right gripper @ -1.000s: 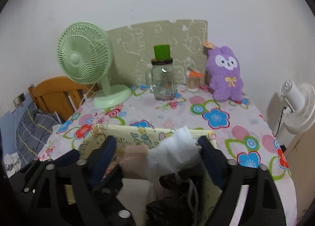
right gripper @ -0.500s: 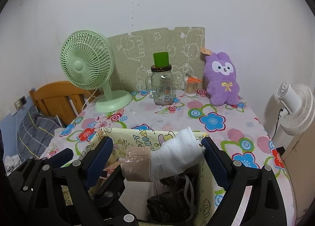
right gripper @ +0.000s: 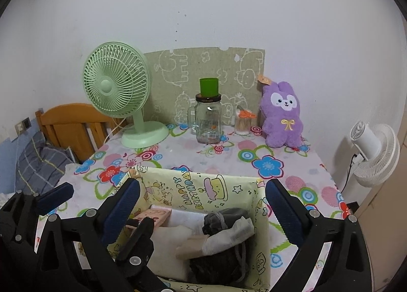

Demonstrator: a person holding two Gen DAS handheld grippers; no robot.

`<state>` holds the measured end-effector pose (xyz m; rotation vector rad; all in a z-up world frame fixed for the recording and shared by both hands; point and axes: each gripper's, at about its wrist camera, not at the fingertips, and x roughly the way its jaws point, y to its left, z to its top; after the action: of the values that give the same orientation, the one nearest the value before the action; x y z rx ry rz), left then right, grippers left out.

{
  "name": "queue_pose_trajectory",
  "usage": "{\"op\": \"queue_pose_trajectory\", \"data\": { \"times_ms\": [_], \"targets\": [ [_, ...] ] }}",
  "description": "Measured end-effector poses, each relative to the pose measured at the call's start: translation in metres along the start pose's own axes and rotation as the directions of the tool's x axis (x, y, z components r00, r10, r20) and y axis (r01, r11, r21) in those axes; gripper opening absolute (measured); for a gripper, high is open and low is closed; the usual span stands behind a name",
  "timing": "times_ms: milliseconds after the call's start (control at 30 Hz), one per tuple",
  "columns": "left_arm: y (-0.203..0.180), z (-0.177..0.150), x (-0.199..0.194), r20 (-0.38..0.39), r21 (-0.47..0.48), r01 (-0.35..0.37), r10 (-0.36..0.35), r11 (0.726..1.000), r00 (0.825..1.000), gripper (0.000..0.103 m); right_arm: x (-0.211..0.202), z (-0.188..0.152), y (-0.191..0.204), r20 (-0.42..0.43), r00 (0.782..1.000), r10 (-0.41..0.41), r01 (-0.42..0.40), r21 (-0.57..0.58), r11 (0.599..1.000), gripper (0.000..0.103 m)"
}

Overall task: Organize soft objects
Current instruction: 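Withdraw both open tools up and out of the yellow box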

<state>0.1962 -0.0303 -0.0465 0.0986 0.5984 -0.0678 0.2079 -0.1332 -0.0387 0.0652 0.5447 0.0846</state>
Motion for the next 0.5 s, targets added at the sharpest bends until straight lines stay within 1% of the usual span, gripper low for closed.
{"op": "queue_pose_trajectory", "data": {
  "times_ms": [200,333,500],
  "targets": [
    [-0.001,-0.001,-0.003,-0.004,-0.005,0.025,-0.025,1.000,1.000,0.100,-0.002,0.000,-0.001,-0.009,1.000,0.003,-0.003,0.010,1.000,0.101],
    [-0.002,-0.004,-0.011,0.009,-0.008,0.049,-0.049,0.999,0.999,0.103,-0.009,-0.002,-0.002,-0.012,1.000,0.012,-0.012,0.020,1.000,0.101],
    [-0.003,-0.006,-0.020,0.020,-0.008,0.061,-0.061,0.998,0.998,0.103,-0.019,-0.005,-0.001,-0.012,1.000,0.011,-0.011,0.023,1.000,0.101]
  ]
}}
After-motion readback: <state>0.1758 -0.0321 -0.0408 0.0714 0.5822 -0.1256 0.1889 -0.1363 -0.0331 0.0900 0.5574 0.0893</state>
